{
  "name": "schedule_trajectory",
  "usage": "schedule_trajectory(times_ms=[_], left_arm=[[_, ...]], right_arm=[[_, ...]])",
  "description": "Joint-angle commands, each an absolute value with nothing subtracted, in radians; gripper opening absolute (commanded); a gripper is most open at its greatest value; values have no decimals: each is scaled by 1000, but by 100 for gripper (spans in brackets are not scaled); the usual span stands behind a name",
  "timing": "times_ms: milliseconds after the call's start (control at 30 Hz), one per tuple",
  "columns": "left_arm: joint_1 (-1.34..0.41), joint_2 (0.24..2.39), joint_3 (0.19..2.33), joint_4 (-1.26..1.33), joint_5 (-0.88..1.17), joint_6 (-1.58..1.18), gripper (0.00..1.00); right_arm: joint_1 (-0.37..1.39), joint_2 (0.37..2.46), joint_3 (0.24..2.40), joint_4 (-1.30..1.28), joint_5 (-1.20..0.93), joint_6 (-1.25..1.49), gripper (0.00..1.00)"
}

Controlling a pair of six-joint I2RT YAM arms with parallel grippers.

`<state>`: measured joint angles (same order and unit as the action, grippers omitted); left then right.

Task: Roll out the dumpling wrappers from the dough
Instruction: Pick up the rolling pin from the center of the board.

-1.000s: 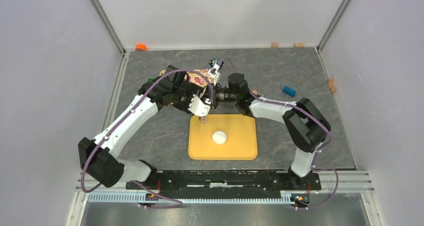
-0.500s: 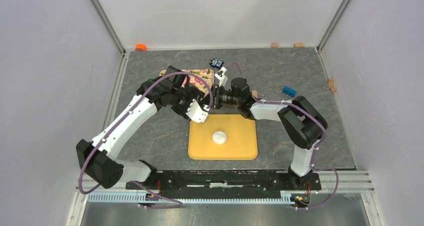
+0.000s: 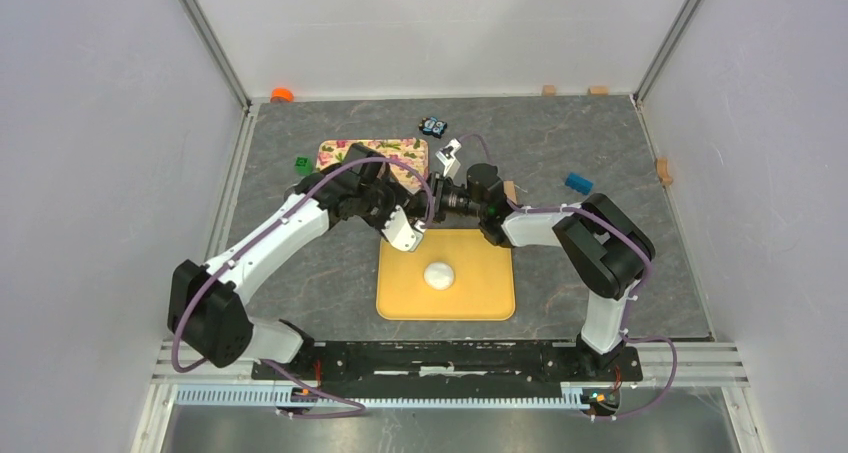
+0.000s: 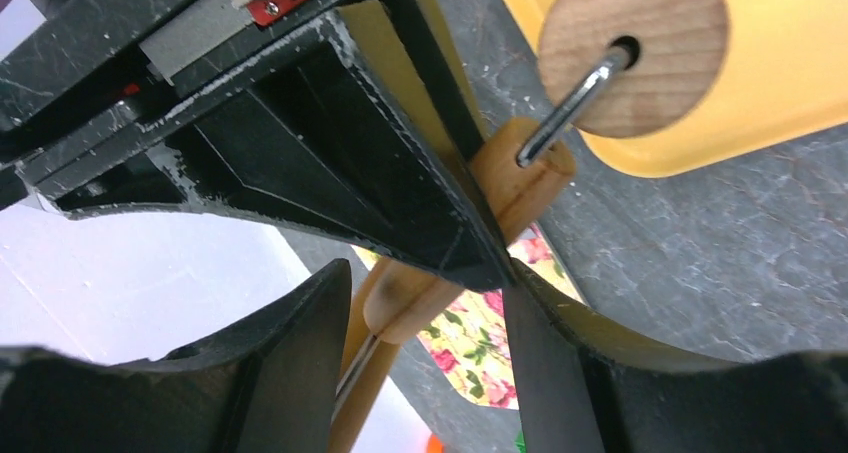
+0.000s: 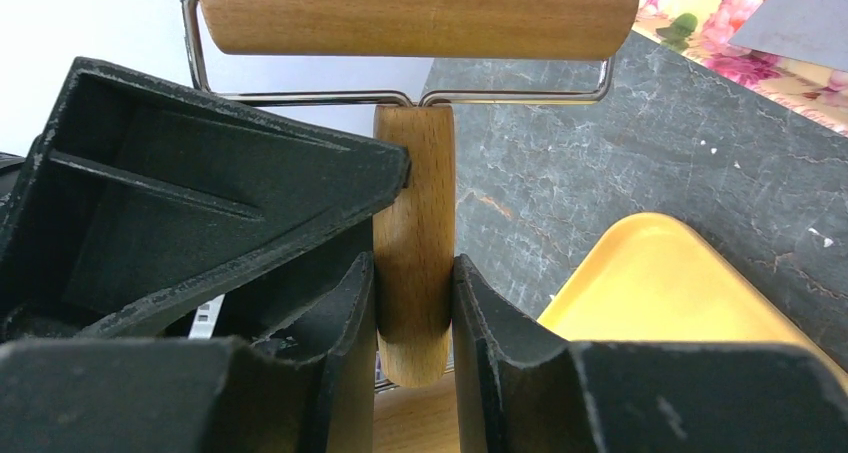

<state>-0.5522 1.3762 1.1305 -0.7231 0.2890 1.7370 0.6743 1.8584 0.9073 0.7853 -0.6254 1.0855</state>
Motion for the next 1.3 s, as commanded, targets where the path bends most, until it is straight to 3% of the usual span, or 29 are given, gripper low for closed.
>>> schedule_trajectory(times_ms=[0, 267, 300, 400, 667, 700, 867, 1100, 1267], left_arm=[[-554, 1410, 1174, -642, 283, 1793, 62], [-553, 1461, 1157, -665, 241, 1815, 37], [-552, 1463, 1153, -655, 240, 1809, 32], [-548, 1478, 1153, -622, 227, 1783, 3], [-535, 1533, 1160, -595, 239, 1563, 2], [-529, 1541, 1157, -586, 240, 1521, 2], [-498, 1558, 1123, -558, 265, 1384, 2], [-477, 1548, 1030, -502, 266, 1259, 2], [-409, 1552, 1067, -494, 350, 1107, 2]], right_arm=[[684, 1848, 923, 888, -633, 1112, 0], [684, 1839, 931, 885, -643, 1101, 0], [684, 1839, 934, 885, -645, 1099, 0], [685, 1838, 936, 885, -649, 1096, 0], [677, 1861, 942, 837, -667, 1039, 0], [677, 1867, 955, 809, -677, 1007, 3], [675, 1882, 995, 663, -703, 858, 44], [667, 1864, 974, 637, -714, 786, 70], [618, 1814, 959, 635, -725, 714, 77]])
